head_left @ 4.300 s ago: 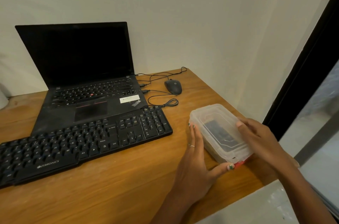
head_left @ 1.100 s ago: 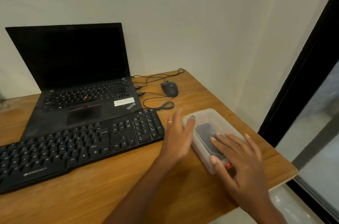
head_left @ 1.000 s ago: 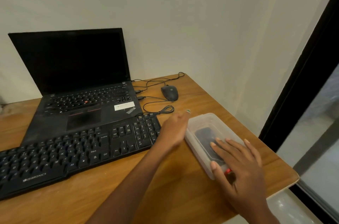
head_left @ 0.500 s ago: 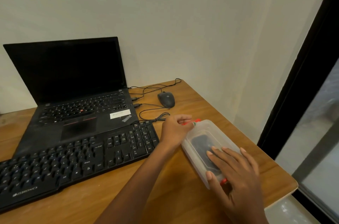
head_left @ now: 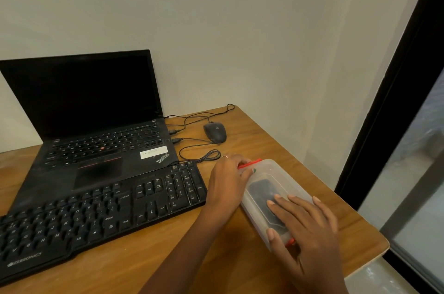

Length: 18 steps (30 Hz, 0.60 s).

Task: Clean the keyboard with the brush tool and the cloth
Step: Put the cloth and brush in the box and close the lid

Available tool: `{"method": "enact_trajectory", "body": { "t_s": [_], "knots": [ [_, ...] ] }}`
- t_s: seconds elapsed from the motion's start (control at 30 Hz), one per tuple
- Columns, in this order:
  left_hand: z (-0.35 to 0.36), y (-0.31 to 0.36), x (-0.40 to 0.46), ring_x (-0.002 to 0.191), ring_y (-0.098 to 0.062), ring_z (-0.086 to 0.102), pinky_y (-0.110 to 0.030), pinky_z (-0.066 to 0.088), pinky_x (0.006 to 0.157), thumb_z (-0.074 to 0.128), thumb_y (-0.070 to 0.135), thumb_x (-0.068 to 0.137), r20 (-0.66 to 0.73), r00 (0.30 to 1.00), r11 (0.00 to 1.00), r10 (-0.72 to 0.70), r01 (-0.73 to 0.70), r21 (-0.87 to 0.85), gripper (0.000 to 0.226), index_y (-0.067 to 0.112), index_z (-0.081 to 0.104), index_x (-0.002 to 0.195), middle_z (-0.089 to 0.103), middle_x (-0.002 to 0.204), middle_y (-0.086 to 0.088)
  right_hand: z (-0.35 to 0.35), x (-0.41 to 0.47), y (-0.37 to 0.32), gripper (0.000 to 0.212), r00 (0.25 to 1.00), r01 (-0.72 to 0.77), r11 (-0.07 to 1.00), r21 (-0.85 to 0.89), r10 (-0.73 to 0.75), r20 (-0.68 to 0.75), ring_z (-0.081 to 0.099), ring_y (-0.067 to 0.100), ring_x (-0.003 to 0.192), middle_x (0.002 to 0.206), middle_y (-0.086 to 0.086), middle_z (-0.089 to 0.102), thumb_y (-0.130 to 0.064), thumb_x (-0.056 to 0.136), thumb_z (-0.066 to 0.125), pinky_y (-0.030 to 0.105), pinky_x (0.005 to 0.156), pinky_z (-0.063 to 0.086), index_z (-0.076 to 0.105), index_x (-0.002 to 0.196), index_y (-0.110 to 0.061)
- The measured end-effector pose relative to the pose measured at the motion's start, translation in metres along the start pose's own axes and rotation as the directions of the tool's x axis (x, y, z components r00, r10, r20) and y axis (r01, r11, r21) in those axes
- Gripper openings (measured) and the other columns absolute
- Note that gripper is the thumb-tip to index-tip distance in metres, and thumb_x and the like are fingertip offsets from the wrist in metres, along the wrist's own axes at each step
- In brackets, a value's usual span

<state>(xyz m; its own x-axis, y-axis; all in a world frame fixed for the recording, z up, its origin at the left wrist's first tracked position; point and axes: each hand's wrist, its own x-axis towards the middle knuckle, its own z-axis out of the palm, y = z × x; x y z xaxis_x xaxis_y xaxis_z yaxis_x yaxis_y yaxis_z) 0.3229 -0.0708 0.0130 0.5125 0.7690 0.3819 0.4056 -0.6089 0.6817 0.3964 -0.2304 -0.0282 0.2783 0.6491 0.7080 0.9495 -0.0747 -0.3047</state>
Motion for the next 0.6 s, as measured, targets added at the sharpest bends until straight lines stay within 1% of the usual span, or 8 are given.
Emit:
{"method": "enact_trajectory", "body": {
  "t_s": [0.17,0.23,0.3,0.37,0.47,0.53,0.57,0.6],
  "knots": [
    [0.001,0.001,-0.003,0.104,-0.012,0.058,-0.026,0.049,0.088,0.060,0.025,0.095,0.006,1.000,0.998,-0.011,0.010,0.063,0.027,0.018,0.067,0.119,0.065,0.115,0.002,0.000,0.001,0.000,0.056,1.000,-0.002,1.000,-0.003,0.002,0.008,0.049,0.005,0.112,0.110,-0.008,0.067,-0.059,0.090,0.032,0.028,0.112,0.016,0.072,0.102,-0.022],
    [0.001,0.002,-0.011,0.116,-0.010,0.053,-0.019,0.040,0.094,0.049,0.028,0.100,0.010,1.000,0.998,-0.011,0.010,0.063,0.033,0.021,0.060,0.130,0.058,0.129,0.003,-0.002,0.002,-0.002,0.055,1.000,-0.009,1.000,-0.003,0.009,0.009,0.045,0.006,0.118,0.113,-0.008,0.066,-0.059,0.090,0.032,0.029,0.113,0.013,0.071,0.103,-0.023],
    [0.002,0.003,-0.026,0.135,-0.007,0.034,-0.018,0.026,0.104,0.039,0.033,0.103,0.039,0.999,0.999,-0.024,0.023,0.031,0.045,0.024,0.040,0.147,0.037,0.150,0.006,-0.004,0.001,-0.004,0.052,0.999,-0.036,0.999,-0.023,0.036,0.006,0.038,0.015,0.128,0.124,-0.009,0.059,-0.063,0.088,0.032,0.037,0.112,0.009,0.066,0.109,-0.029],
    [0.005,0.006,-0.048,0.147,-0.006,0.006,-0.021,0.010,0.114,0.033,0.039,0.103,0.090,0.995,0.999,-0.037,0.037,-0.009,0.057,0.030,0.011,0.155,0.006,0.161,0.014,-0.004,-0.001,-0.005,0.055,0.995,-0.096,0.994,-0.056,0.098,0.020,0.028,0.023,0.136,0.138,-0.008,0.047,-0.069,0.083,0.031,0.041,0.112,0.004,0.056,0.118,-0.035],
    [0.010,0.013,-0.084,0.143,0.001,-0.022,-0.025,-0.005,0.118,0.021,0.060,0.096,0.153,0.987,0.997,-0.043,0.052,-0.056,0.068,0.043,-0.022,0.145,-0.029,0.152,0.027,-0.002,-0.001,-0.001,0.064,0.986,-0.152,0.987,-0.053,0.156,0.067,0.020,0.022,0.140,0.146,-0.005,0.037,-0.073,0.081,0.029,0.035,0.113,-0.003,0.049,0.127,-0.033],
    [0.009,0.015,-0.100,0.141,0.002,-0.026,-0.029,-0.004,0.121,0.002,0.080,0.081,0.161,0.985,0.994,-0.066,0.080,-0.079,0.070,0.049,-0.031,0.134,-0.037,0.143,0.032,-0.001,0.000,0.002,0.063,0.989,-0.115,0.993,-0.023,0.116,0.086,0.021,0.018,0.138,0.139,-0.006,0.044,-0.070,0.084,0.028,0.032,0.113,0.001,0.054,0.124,-0.029],
    [0.007,0.016,-0.104,0.141,0.002,-0.026,-0.030,-0.002,0.122,0.000,0.084,0.077,0.166,0.984,0.994,-0.069,0.082,-0.075,0.071,0.049,-0.032,0.131,-0.038,0.141,0.033,-0.001,0.001,0.002,0.061,0.992,-0.096,0.995,-0.011,0.097,0.087,0.023,0.017,0.136,0.133,-0.008,0.049,-0.068,0.086,0.027,0.034,0.113,0.004,0.057,0.121,-0.027],
    [0.004,0.016,-0.107,0.141,0.001,-0.026,-0.030,-0.002,0.122,0.004,0.081,0.081,0.178,0.982,0.994,-0.070,0.083,-0.069,0.068,0.049,-0.031,0.130,-0.038,0.140,0.032,-0.001,0.001,0.002,0.060,0.993,-0.088,0.996,-0.004,0.088,0.083,0.026,0.016,0.135,0.129,-0.009,0.052,-0.067,0.088,0.027,0.037,0.112,0.007,0.059,0.119,-0.026]
  ]
}}
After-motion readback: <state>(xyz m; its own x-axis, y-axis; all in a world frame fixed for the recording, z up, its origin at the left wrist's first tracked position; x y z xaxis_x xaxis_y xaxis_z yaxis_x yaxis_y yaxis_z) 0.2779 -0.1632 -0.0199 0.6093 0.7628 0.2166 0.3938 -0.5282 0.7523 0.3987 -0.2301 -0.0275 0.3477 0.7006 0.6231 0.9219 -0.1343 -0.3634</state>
